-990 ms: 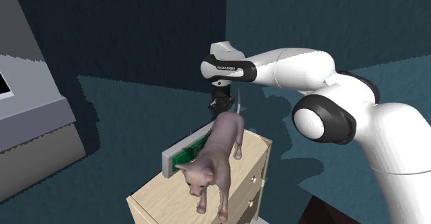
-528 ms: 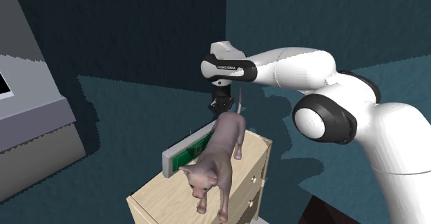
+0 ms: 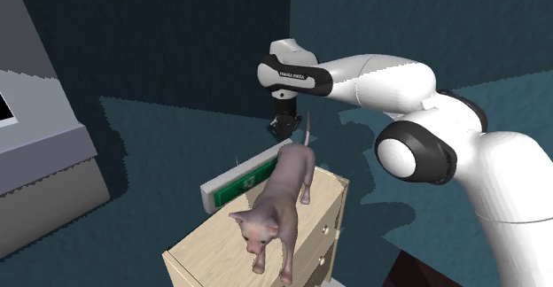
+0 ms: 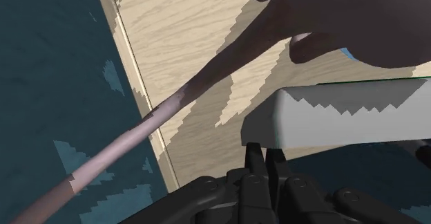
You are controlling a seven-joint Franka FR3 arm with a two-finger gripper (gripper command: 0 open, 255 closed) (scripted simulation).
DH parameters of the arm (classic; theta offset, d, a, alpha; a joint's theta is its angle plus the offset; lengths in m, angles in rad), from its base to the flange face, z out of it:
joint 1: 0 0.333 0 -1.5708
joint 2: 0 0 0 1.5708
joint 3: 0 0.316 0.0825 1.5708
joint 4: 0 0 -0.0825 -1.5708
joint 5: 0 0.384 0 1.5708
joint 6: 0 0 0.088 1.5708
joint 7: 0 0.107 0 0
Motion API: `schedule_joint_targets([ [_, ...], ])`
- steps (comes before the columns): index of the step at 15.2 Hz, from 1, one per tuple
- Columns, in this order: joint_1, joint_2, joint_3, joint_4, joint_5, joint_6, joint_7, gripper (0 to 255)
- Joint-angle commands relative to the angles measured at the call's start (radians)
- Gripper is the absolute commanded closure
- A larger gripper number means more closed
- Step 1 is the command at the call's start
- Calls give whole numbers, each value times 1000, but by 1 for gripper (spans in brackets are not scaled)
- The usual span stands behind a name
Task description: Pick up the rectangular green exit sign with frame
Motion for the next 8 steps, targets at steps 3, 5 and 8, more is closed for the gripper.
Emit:
schedule_joint_targets([
  [3, -6, 19, 1, 88, 2, -68, 3, 255],
  [5, -10, 33, 2, 139, 3, -105, 4, 255],
  [8, -13, 43, 2, 171, 3, -127, 5, 255],
])
